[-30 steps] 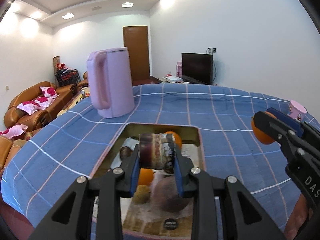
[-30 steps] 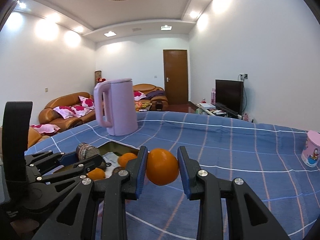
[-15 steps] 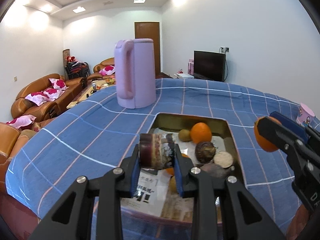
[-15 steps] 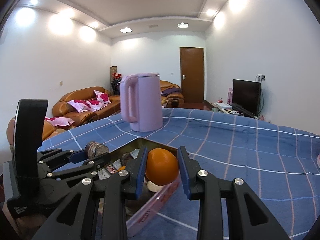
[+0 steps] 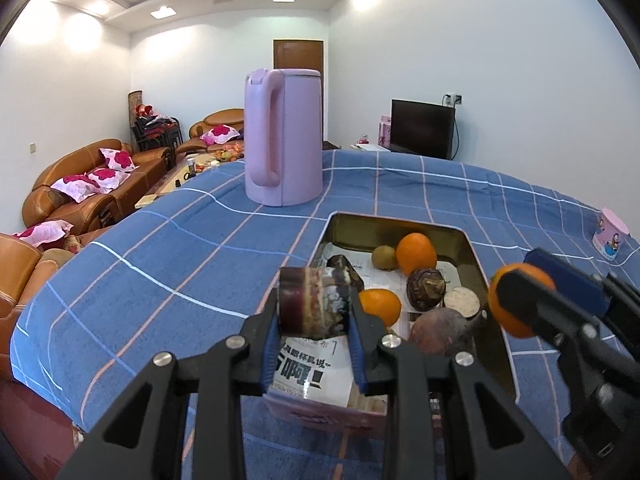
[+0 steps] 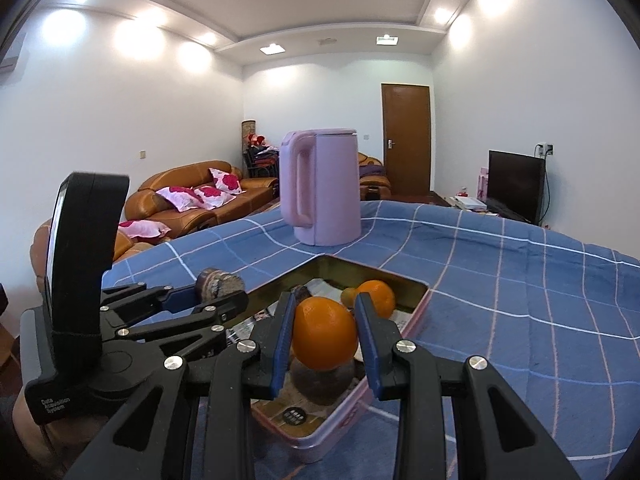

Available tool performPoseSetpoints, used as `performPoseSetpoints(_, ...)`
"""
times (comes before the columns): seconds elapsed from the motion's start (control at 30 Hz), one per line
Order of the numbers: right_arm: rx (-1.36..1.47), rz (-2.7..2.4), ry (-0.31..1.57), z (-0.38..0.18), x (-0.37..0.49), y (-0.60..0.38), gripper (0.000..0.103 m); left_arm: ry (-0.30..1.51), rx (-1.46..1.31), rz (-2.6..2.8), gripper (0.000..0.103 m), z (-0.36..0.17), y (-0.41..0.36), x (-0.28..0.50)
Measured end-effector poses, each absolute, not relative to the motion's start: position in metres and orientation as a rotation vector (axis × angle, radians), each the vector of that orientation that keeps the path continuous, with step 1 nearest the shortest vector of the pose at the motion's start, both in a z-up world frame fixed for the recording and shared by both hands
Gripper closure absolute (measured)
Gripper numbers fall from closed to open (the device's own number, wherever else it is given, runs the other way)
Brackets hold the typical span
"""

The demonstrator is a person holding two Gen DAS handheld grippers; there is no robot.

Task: Organize fruits
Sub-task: 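Lift and carry the brown can and orange over the tin with both tools, then open left tool releasing can while right tool releases orange into tin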

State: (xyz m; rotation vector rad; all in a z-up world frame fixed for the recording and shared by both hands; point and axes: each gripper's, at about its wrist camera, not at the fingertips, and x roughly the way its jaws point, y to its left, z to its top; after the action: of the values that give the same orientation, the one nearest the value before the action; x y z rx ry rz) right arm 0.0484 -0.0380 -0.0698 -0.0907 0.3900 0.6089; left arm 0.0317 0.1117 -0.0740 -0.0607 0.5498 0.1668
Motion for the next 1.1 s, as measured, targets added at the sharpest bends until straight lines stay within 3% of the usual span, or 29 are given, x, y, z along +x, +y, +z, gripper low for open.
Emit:
performPoseSetpoints(0.83,-0.115,0.648,0.508,-0.08,0.057,-0.025,0.07,0.598,-0.048,0.147,0.07,-0.085,0.109,0.037)
performPoseSetpoints(1.07,-0.089,0.63,0.525,-0.082,0.06,-0.032,0.055,0.596,-0.055,0.133,0.059,-0.083,0.108,0.033)
performPoseSetpoints(1.1,-0.091,0.626,0.519,-0.082,0.059,-0.033,0.054,0.591,-0.052,0.142,0.048,-0.081,0.108,0.032)
